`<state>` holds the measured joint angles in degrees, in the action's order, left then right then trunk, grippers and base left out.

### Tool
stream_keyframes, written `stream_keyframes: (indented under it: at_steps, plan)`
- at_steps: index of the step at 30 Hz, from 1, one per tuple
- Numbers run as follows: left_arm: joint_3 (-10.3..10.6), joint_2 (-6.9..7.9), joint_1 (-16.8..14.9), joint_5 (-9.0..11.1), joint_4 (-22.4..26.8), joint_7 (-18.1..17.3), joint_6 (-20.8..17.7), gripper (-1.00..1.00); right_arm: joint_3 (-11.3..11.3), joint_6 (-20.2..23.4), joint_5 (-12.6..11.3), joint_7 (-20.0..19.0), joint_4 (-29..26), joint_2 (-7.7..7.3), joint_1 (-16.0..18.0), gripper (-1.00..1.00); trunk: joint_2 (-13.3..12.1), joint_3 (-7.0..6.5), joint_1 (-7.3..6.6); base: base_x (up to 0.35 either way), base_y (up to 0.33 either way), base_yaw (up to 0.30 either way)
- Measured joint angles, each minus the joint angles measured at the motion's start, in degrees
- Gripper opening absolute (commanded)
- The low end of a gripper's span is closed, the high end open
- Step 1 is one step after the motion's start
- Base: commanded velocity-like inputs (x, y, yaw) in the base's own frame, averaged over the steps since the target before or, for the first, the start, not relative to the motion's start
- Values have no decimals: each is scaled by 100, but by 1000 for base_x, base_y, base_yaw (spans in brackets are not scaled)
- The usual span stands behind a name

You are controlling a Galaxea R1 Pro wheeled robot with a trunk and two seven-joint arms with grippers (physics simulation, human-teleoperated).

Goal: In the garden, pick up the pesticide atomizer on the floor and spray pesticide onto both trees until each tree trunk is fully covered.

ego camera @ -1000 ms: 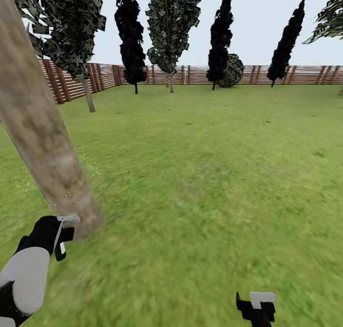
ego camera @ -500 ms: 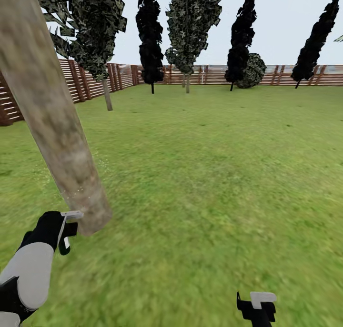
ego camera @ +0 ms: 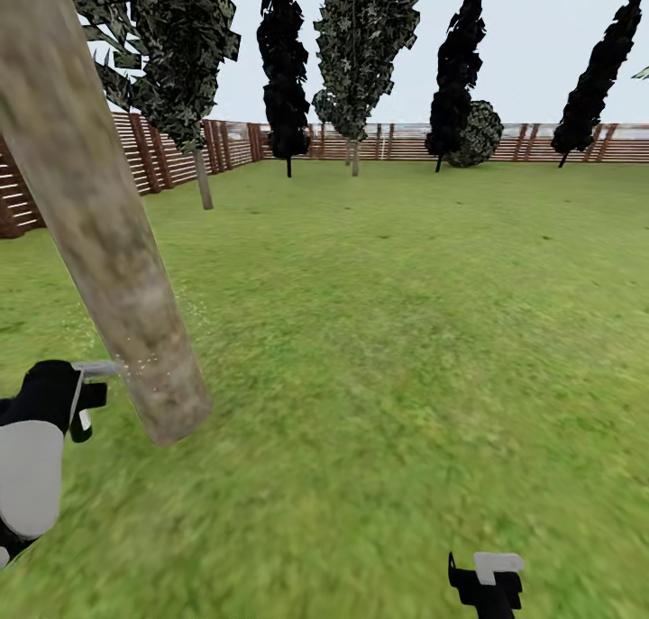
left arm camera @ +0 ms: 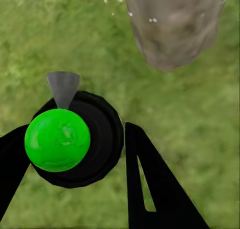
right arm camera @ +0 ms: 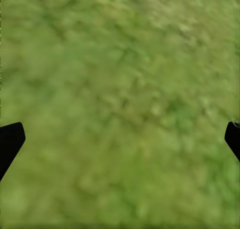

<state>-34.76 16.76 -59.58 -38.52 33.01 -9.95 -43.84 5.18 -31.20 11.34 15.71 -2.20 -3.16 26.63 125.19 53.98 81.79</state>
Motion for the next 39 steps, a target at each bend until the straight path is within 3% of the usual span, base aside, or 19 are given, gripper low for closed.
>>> stream_keyframes:
  at_steps: [4, 11, 17, 39]
  plan:
    - [-11, -9, 44, 64, -17, -6, 7, -100, 1, 0, -4, 1, -4, 0, 0, 100, 0, 0, 0, 200, 0, 89]
    - [0, -254, 25, 79, -20, -6, 1, -100, 2, 0, -4, 2, -3, 0, 0, 100, 0, 0, 0, 159, 24, 64]
    - [3, -168, 22, 60, 12, -5, -2, -100, 1, 0, -4, -4, -3, 1, 0, 100, 0, 0, 0, 1, 0, 143]
    - [11, -207, 34, 68, 13, 4, 2, -100, 0, 0, 0, -7, 0, 0, 0, 100, 0, 0, 0, 118, -131, 0]
